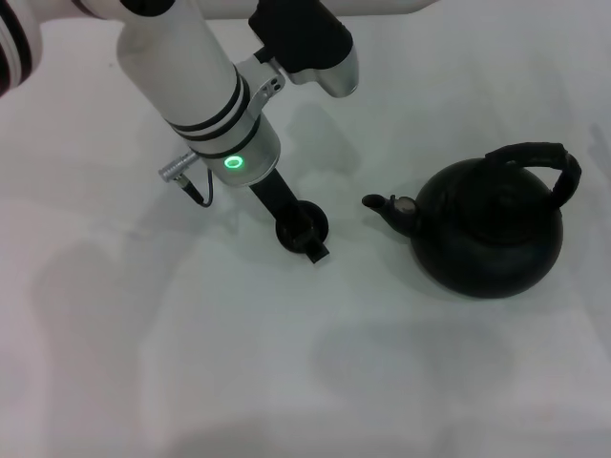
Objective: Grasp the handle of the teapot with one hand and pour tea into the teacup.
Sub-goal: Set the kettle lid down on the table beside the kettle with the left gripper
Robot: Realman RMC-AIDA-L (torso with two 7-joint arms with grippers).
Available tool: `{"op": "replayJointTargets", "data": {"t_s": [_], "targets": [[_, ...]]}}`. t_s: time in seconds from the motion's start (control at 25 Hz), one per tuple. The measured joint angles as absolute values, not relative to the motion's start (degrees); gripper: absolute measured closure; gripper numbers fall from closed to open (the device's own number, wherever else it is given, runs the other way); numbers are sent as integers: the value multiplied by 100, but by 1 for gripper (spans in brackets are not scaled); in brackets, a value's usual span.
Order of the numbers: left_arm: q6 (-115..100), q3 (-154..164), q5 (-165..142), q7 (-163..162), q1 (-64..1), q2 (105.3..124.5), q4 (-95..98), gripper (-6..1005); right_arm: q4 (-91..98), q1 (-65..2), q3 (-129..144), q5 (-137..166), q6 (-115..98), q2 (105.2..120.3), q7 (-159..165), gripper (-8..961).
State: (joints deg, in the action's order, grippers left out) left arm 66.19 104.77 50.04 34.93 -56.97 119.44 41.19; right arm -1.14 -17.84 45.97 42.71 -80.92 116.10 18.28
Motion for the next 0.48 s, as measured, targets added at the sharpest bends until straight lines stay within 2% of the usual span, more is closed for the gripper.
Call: {"op": "replayJointTargets", "data": {"t_s": [0.48], "targets": [[6629, 10470, 4998, 3484, -5661, 11936, 4327, 260, -114, -1784, 4579, 4272, -8068, 11610, 1828, 79]]}}
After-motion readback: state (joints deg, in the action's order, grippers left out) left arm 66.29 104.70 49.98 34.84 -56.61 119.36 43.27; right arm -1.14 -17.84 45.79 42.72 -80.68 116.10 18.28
